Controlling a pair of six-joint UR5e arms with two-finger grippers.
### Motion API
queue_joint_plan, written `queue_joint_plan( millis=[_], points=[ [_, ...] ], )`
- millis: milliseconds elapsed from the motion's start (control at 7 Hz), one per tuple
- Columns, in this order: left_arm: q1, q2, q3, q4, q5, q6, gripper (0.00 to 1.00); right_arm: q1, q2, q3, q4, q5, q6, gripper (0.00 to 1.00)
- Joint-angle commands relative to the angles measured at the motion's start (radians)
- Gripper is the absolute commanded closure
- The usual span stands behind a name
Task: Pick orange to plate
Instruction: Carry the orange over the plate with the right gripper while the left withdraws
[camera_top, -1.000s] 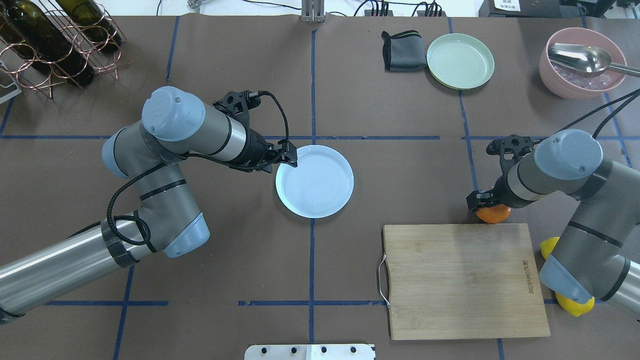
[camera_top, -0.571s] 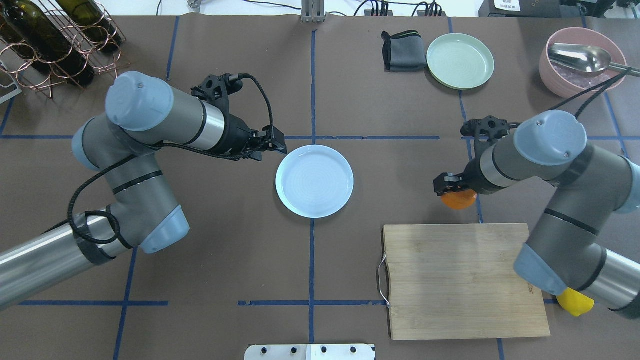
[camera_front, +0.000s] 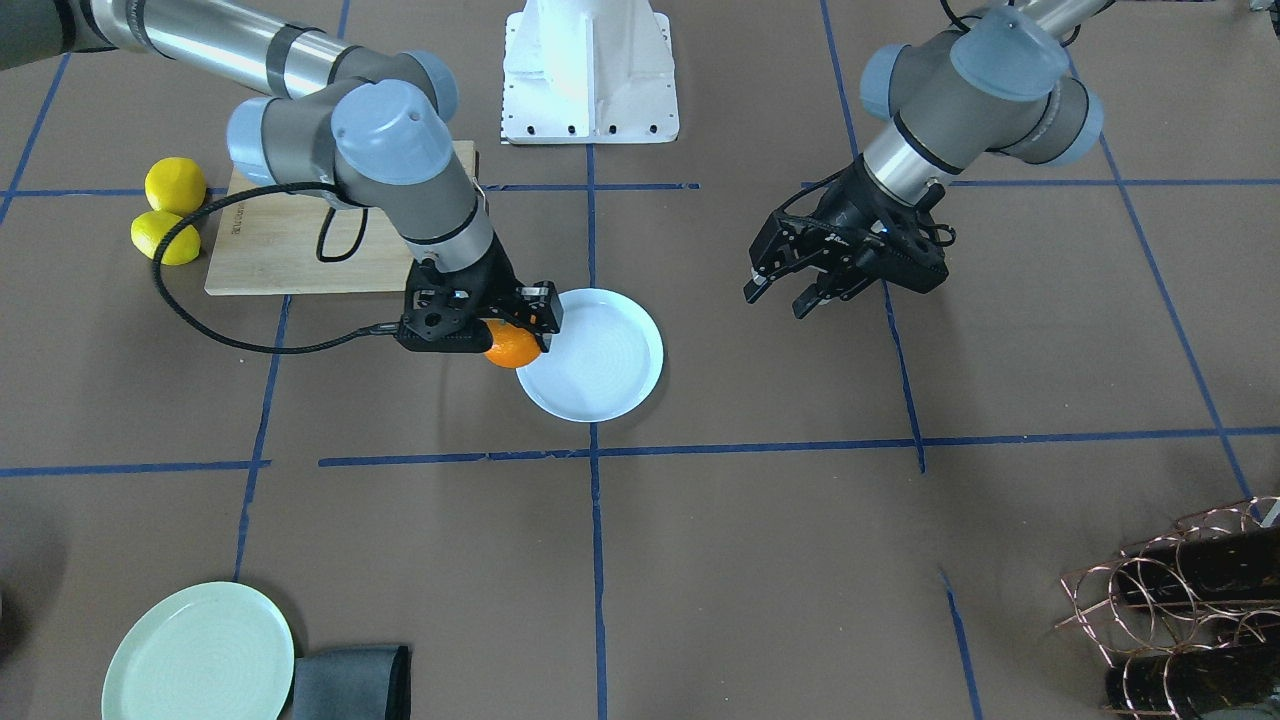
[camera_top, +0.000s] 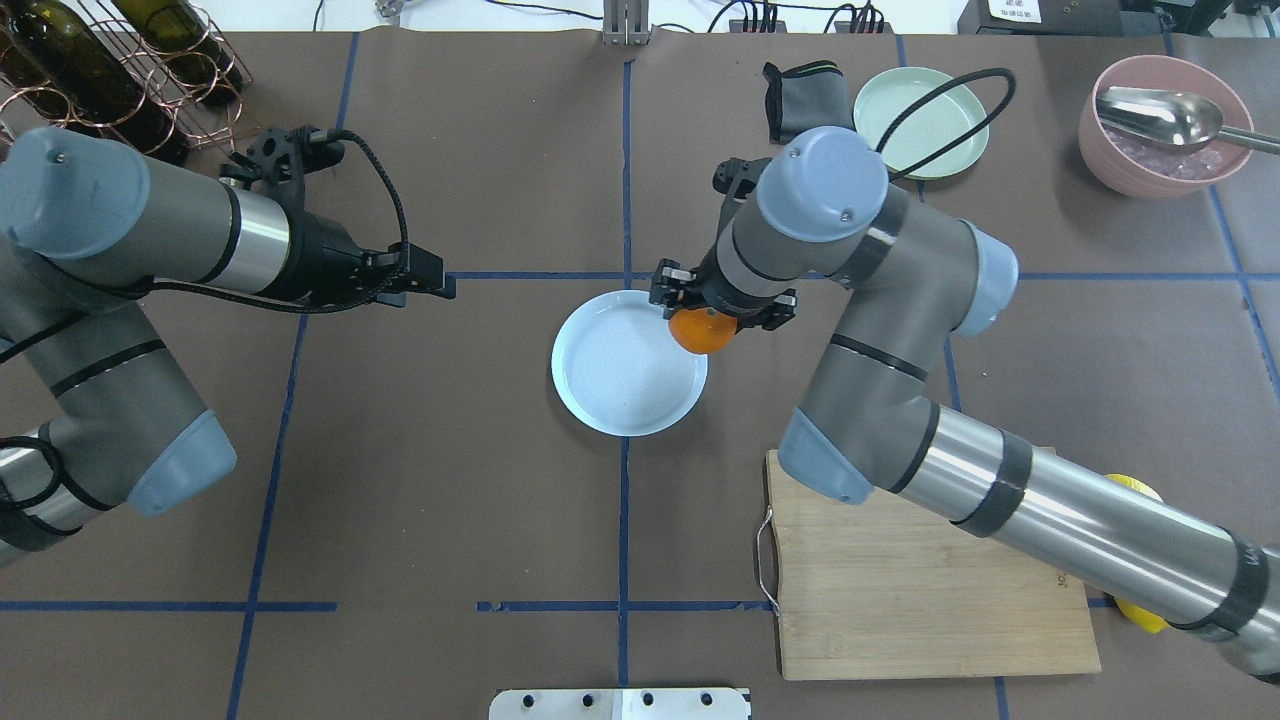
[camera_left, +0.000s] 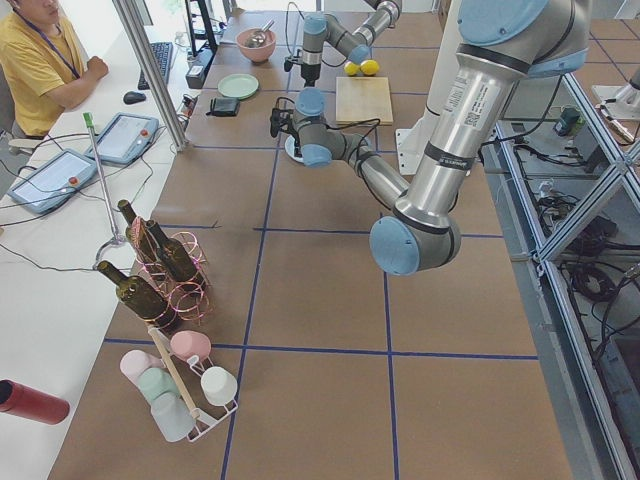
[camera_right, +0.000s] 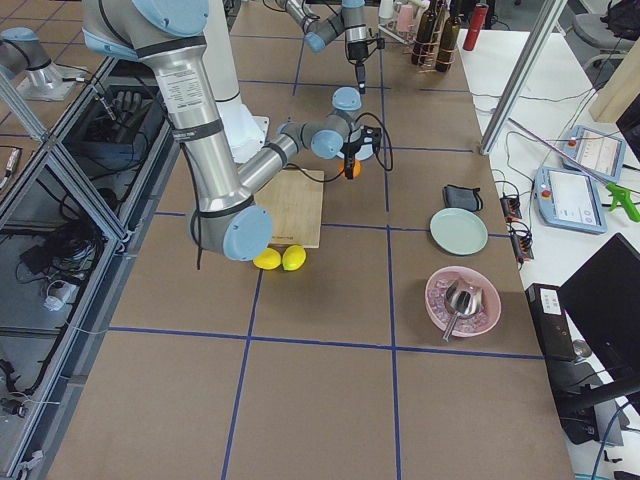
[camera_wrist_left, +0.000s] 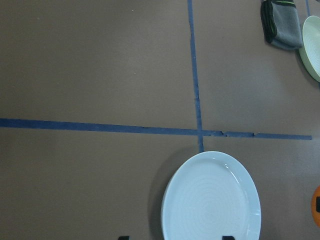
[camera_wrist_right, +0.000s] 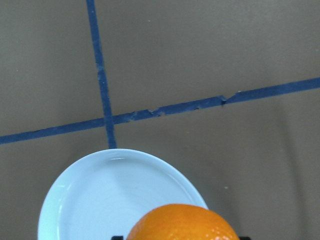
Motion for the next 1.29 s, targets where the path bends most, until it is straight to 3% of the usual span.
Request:
queue_joint_plan(
  millis=[0, 286, 714, 1000, 1143],
  points=[
    [-0.004, 0.02, -0.007, -0.002, 0.0, 0.01, 0.28, -0.079, 0.072, -0.084, 0.02, -0.117, 0.056, 1.0],
    [0.001, 0.014, -0.004, -0.002, 0.0, 0.009, 0.27, -0.088, 0.089, -0.133, 0.023, -0.122, 0.056, 0.97],
    [0.002, 0.01, 0.002, -0.002, 0.0, 0.009, 0.27, -0.101, 0.094, -0.164, 0.044, -0.129, 0.055, 0.82],
    [0.004, 0.007, 0.004, -0.002, 0.0, 0.009, 0.27, -0.105, 0.103, -0.184, 0.044, -0.138, 0.055, 0.51],
    [0.004, 0.007, 0.004, -0.002, 0.0, 0.009, 0.27, -0.105, 0.103, -0.184, 0.044, -0.138, 0.055, 0.1]
  ],
)
